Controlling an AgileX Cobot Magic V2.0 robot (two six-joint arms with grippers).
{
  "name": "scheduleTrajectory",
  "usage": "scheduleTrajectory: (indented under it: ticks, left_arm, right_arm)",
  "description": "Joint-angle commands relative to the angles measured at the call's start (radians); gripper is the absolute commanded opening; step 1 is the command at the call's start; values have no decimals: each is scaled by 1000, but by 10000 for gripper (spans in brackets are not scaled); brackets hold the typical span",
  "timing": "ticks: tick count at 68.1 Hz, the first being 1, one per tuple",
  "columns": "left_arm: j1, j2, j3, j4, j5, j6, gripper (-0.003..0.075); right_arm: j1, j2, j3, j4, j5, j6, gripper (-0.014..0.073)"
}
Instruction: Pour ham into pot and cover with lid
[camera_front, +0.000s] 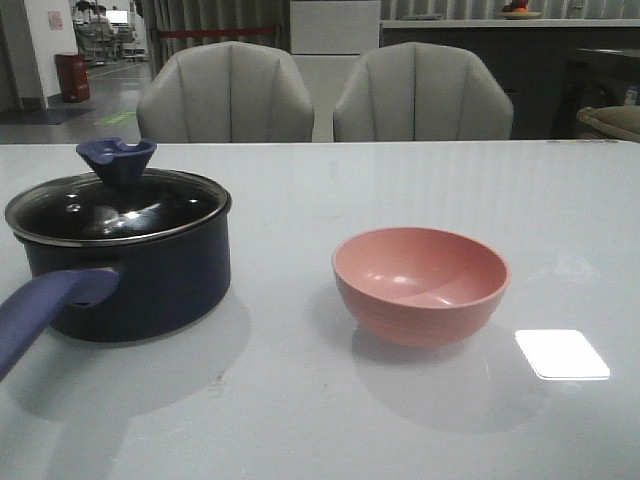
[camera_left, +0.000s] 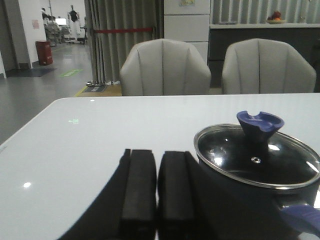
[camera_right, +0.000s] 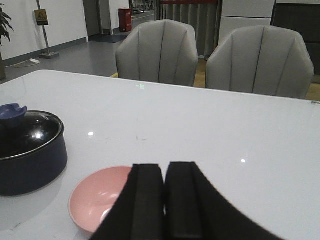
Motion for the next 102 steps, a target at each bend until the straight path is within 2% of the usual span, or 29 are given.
scheduleTrajectory:
  ticks: [1, 86, 94, 102]
  left_arm:
    - [16, -22, 22, 12, -97, -34, 113]
    - [18, -20, 22, 12, -91, -34, 113]
    - [18, -20, 22, 12, -91, -34, 113]
    - [18, -20, 22, 12, -91, -34, 113]
  right_arm:
    - [0, 6, -26, -1, -76, -10, 146]
    - [-3, 3, -15, -8, -85, -10, 146]
    - [-50, -7, 2, -51, -86, -14, 146]
    - [-156, -29, 41, -51, -86, -14, 146]
